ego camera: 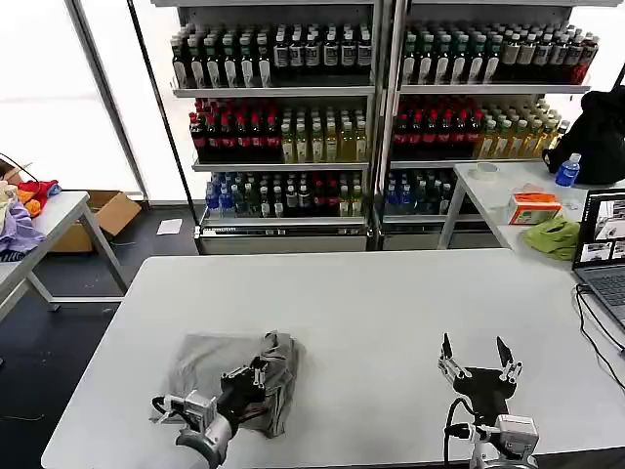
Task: Fold and organize the clothes.
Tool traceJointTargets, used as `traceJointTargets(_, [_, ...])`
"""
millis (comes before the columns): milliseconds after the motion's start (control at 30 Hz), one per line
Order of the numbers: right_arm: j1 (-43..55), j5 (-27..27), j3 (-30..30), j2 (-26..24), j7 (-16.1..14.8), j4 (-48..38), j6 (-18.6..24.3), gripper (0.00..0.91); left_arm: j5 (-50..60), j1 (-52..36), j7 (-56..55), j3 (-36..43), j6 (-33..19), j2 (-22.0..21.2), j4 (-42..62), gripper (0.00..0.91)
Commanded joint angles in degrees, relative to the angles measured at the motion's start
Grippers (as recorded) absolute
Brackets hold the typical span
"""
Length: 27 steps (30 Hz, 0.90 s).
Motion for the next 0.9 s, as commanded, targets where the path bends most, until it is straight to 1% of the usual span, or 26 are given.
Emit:
traceJointTargets(33, [-0.6, -0.3, 0.0, -0.1, -0.1, -0.1, 0.1, 0.907, 0.1, -2.4, 0.2, 1.8, -0.1, -2.0, 3.0, 0.000])
traceJointTargets(100, [-0.3, -0.1, 0.1, -0.3, -0.1, -0.4, 0.0, 0.907, 0.2, -2.1, 0.5, 1.8, -0.8, -2.5, 3.4, 0.010])
traceJointTargets(133, [0.0, 0.0, 0.1, -0.4, -0.1, -0.5, 0.0, 0.907, 0.2, -1.9, 0.5, 1.8, -0.9, -2.6, 3.4, 0.212])
traceJointTargets(167, [0.3, 0.2, 0.1, -0.5, -0.1, -0.7, 0.0, 0.907, 0.2, -1.7, 0.6, 1.8, -1.1, -2.7, 3.3, 0.907])
traceJointTargets(433, [1.7, 0.7, -0.8, -0.3, 0.2, -2.6, 0.0, 0.907, -1.9, -0.1, 0.8, 3.2, -2.3, -3.6, 2.0, 0.907])
traceJointTargets(633, [3.6, 1.1, -1.2, -0.3, 0.2, -4.1, -0.2, 0.907, -11.7, 0.6, 0.6, 4.8, -2.0, -3.8, -3.6, 0.907])
traceJointTargets(667, [4.1, 1.2, -1.4, -0.3, 0.2, -4.5, -0.3, 0.907, -17.0, 0.8, 0.1, 4.8, -1.3, -4.3, -5.9, 0.907])
traceJointTargets(700, [4.2, 1.2, -1.4, -0.5, 0.2, -4.7, -0.3, 0.907, -22.7, 1.1, -0.1, 4.4, -1.1, -4.7, -7.5, 0.907])
traceJointTargets(733, [4.3, 1.3, -1.5, -0.6, 0.2, -4.8, -0.3, 0.907, -23.7, 1.3, -0.3, 4.1, -1.2, -4.9, -8.8, 0.907])
traceJointTargets(767, [4.5, 1.3, -1.6, -0.8, 0.2, -5.1, -0.2, 0.907, -27.4, 1.4, -1.7, 2.9, -1.0, -5.5, -11.3, 0.907])
traceJointTargets(833, [4.9, 1.3, -1.7, -1.2, 0.2, -5.5, -0.2, 0.907, -30.8, 1.2, -4.0, 0.2, -0.7, -5.3, -13.4, 0.907])
traceJointTargets(900, [5.7, 1.3, -2.1, -2.3, 0.3, -5.9, -0.2, 0.907, -32.0, 0.3, -7.1, -4.4, -1.1, -3.0, -14.4, 0.907])
